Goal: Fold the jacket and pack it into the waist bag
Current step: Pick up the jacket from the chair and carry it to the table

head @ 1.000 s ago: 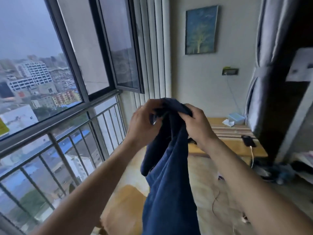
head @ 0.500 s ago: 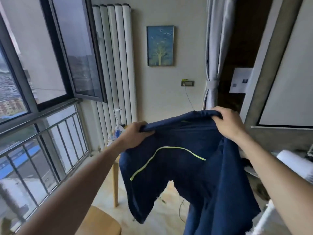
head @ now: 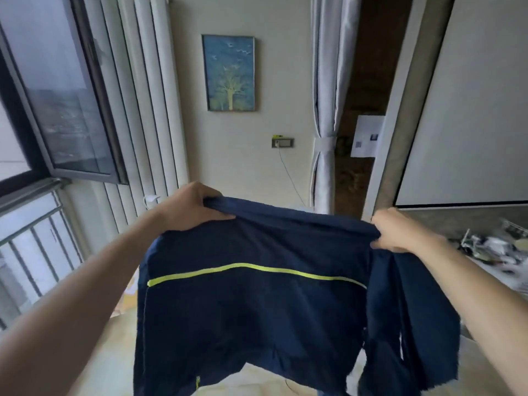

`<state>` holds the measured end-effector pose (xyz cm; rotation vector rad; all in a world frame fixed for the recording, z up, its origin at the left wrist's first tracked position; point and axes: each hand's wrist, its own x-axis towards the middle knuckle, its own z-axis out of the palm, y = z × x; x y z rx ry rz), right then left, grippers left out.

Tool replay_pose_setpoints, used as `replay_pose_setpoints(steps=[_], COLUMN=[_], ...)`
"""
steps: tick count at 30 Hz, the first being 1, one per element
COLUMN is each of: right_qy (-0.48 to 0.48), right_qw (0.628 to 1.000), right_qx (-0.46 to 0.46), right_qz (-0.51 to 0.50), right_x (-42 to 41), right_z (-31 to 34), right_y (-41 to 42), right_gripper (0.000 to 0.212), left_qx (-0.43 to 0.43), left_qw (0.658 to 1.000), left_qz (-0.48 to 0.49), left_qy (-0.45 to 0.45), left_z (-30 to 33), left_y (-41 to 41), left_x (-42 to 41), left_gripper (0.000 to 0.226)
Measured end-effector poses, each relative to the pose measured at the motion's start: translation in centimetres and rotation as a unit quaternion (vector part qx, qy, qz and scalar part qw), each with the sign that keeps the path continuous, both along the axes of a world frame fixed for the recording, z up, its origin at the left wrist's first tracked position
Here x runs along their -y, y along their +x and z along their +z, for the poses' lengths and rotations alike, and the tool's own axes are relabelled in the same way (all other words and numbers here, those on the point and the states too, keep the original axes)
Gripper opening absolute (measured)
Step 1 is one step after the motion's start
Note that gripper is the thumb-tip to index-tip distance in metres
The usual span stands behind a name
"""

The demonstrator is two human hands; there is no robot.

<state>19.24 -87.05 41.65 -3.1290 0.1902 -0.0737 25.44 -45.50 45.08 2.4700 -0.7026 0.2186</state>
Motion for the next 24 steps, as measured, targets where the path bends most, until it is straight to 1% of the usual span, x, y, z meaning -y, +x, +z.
replay_pose_setpoints(steps=[2, 4, 5, 6, 7, 8, 9, 10, 11, 12, 13, 14, 15, 16, 17, 18, 19, 21, 22, 23, 24], right_qy=[0.064, 0.119, 0.146, 0.167, 0.186, 0.204, 0.218, 0.229, 0.225, 0.208, 0.19, 0.182, 0.188, 0.207, 0.239, 0.283, 0.338, 0.429, 0.446, 0.451, 0.46], right_qw=[0.997, 0.989, 0.982, 0.977, 0.972, 0.967, 0.961, 0.957, 0.956, 0.958, 0.959, 0.957, 0.95, 0.94, 0.927, 0.915, 0.902, 0.887, 0.887, 0.888, 0.885], right_qx=[0.019, 0.082, 0.114, 0.136, 0.143, 0.149, 0.156, 0.163, 0.169, 0.173, 0.183, 0.201, 0.227, 0.255, 0.277, 0.28, 0.262, 0.162, 0.101, 0.05, 0.013], right_qz=[-0.037, -0.031, -0.019, 0.0, 0.021, 0.043, 0.062, 0.077, 0.087, 0.096, 0.103, 0.107, 0.106, 0.097, 0.083, 0.066, 0.057, 0.06, 0.071, 0.081, 0.072], right_x=[0.4, -0.9, -2.1, -3.6, -5.5, -7.4, -9.4, -11.3, -13.0, -14.3, -14.9, -14.9, -14.4, -13.3, -12.0, -10.4, -8.8, -5.6, -4.3, -3.4, -2.9], right_z=[-0.9, -0.9, -0.7, -0.2, 0.5, 1.1, 1.8, 2.4, 2.8, 3.1, 3.2, 3.2, 3.0, 2.5, 1.8, 0.7, -0.5, -3.7, -5.9, -7.8, -9.9], right_y=[2.3, 4.5, 5.7, 7.0, 8.1, 9.3, 10.2, 11.2, 12.1, 13.0, 13.8, 14.5, 15.1, 15.7, 16.1, 16.5, 16.9, 17.7, 18.3, 19.1, 20.2], right_gripper=[0.023, 0.008, 0.008, 0.014, 0.02, 0.025, 0.029, 0.032, 0.035, 0.038, 0.042, 0.045, 0.05, 0.059, 0.072, 0.088, 0.104, 0.134, 0.143, 0.146, 0.143], left_qx=[-0.003, 0.01, 0.024, 0.026, 0.0, -0.04, -0.072, -0.089, -0.093, -0.089, -0.077, -0.059, -0.047, -0.055, -0.088, -0.134, -0.18, -0.261, -0.3, -0.33, -0.353], left_qw=[0.999, 0.988, 0.979, 0.977, 0.987, 0.995, 0.996, 0.991, 0.988, 0.987, 0.987, 0.988, 0.986, 0.978, 0.963, 0.938, 0.91, 0.857, 0.833, 0.814, 0.797], left_qz=[0.02, 0.056, 0.065, 0.06, 0.031, -0.009, -0.055, -0.099, -0.124, -0.131, -0.124, -0.105, -0.08, -0.065, -0.053, -0.038, -0.018, 0.02, 0.032, 0.037, 0.031], left_qy=[0.041, 0.144, 0.19, 0.203, 0.157, 0.087, 0.027, -0.009, -0.022, -0.036, -0.061, -0.098, -0.137, -0.188, -0.25, -0.316, -0.373, -0.444, -0.463, -0.476, -0.488], left_z=[-0.5, -1.2, -1.5, -1.7, -1.9, -1.9, -1.8, -1.9, -2.1, -2.5, -2.7, -3.2, -3.8, -4.3, -4.6, -4.7, -4.5, -4.1, -3.8, -3.5, -3.3], left_y=[2.8, 5.5, 6.6, 7.6, 8.4, 8.7, 8.9, 9.1, 9.6, 10.2, 11.2, 12.7, 14.1, 15.6, 16.7, 17.6, 18.2, 19.8, 20.6, 21.5, 22.4], left_x=[-2.1, -2.8, -2.5, -1.6, -0.1, 2.0, 4.4, 6.9, 9.2, 11.2, 12.5, 13.4, 13.7, 13.9, 14.0, 14.1, 14.2, 14.9, 15.4, 15.9, 16.6], left_gripper=[0.033, 0.029, 0.035, 0.063, 0.097, 0.121, 0.134, 0.14, 0.138, 0.127, 0.106, 0.076, 0.044, 0.019, 0.014, 0.018, 0.018, 0.013, 0.013, 0.019, 0.026])
